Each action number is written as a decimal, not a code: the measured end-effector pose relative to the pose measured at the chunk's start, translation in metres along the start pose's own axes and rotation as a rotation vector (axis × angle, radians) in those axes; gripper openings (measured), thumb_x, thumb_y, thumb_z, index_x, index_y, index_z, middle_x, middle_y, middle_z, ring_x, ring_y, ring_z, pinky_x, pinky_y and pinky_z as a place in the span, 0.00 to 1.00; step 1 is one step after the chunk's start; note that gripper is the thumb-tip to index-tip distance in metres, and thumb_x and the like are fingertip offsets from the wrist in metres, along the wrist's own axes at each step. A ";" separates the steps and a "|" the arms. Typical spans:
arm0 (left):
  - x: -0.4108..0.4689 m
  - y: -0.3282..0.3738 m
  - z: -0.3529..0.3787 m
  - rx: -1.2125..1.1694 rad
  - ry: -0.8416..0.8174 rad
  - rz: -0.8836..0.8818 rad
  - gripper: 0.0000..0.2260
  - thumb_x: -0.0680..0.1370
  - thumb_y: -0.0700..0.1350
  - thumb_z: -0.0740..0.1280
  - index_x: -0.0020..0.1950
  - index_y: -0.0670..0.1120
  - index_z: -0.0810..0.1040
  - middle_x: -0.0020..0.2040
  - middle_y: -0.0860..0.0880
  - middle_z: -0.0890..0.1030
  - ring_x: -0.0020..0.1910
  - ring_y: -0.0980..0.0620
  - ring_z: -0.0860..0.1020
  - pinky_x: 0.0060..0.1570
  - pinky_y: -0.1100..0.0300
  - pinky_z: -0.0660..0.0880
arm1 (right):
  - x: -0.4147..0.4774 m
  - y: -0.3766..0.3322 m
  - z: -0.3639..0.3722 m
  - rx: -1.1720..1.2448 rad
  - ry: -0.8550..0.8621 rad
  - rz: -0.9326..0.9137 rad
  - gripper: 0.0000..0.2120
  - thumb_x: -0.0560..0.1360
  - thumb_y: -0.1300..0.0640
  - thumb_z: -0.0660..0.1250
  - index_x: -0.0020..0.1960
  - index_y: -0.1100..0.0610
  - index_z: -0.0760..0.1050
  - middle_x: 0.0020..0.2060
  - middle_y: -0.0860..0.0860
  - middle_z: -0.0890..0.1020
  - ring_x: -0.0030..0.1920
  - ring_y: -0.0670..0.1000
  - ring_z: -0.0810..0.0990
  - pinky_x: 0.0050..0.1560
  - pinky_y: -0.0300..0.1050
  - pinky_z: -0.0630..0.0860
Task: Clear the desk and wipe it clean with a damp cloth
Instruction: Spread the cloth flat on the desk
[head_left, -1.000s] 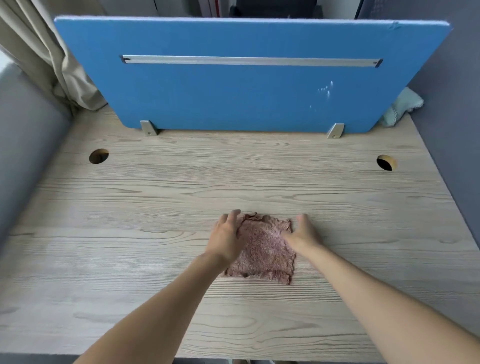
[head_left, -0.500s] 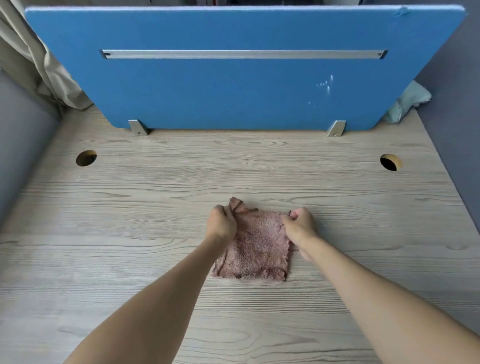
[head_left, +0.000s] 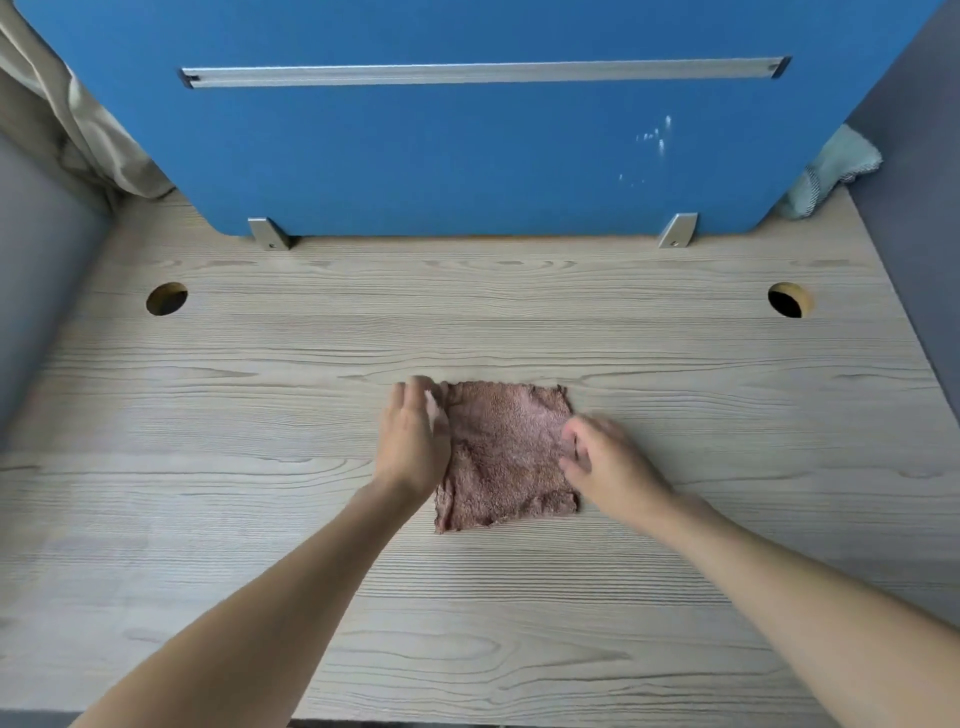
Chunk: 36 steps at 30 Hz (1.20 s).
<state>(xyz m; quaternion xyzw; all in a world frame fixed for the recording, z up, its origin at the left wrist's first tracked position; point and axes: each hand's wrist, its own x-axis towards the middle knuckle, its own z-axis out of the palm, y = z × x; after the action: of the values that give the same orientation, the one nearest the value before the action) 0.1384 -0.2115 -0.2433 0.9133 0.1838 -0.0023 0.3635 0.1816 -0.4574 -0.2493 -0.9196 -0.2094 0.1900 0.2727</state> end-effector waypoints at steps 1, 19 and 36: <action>-0.013 -0.004 -0.002 0.031 -0.069 0.154 0.14 0.79 0.33 0.61 0.63 0.44 0.74 0.57 0.48 0.74 0.53 0.50 0.75 0.54 0.57 0.76 | -0.009 0.001 0.004 -0.038 -0.100 -0.064 0.13 0.76 0.53 0.72 0.57 0.56 0.76 0.47 0.45 0.75 0.51 0.49 0.74 0.53 0.46 0.71; -0.077 -0.066 -0.002 0.480 -0.136 0.597 0.16 0.73 0.41 0.68 0.61 0.46 0.80 0.60 0.47 0.82 0.59 0.46 0.80 0.53 0.54 0.78 | -0.058 0.001 0.010 -0.623 -0.168 -0.400 0.13 0.61 0.62 0.74 0.43 0.53 0.77 0.51 0.50 0.79 0.55 0.55 0.79 0.50 0.51 0.80; -0.090 -0.078 0.000 0.540 -0.158 0.624 0.11 0.76 0.45 0.57 0.46 0.46 0.79 0.63 0.43 0.81 0.64 0.44 0.79 0.54 0.53 0.80 | -0.058 -0.011 0.014 -0.444 -0.178 -0.296 0.11 0.73 0.58 0.64 0.54 0.57 0.77 0.59 0.54 0.82 0.63 0.54 0.79 0.67 0.52 0.74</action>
<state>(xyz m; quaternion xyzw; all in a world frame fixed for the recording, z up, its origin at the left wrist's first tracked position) 0.0285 -0.1894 -0.2821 0.9846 -0.1375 -0.0103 0.1074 0.1235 -0.4713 -0.2408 -0.8961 -0.4009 0.1775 0.0697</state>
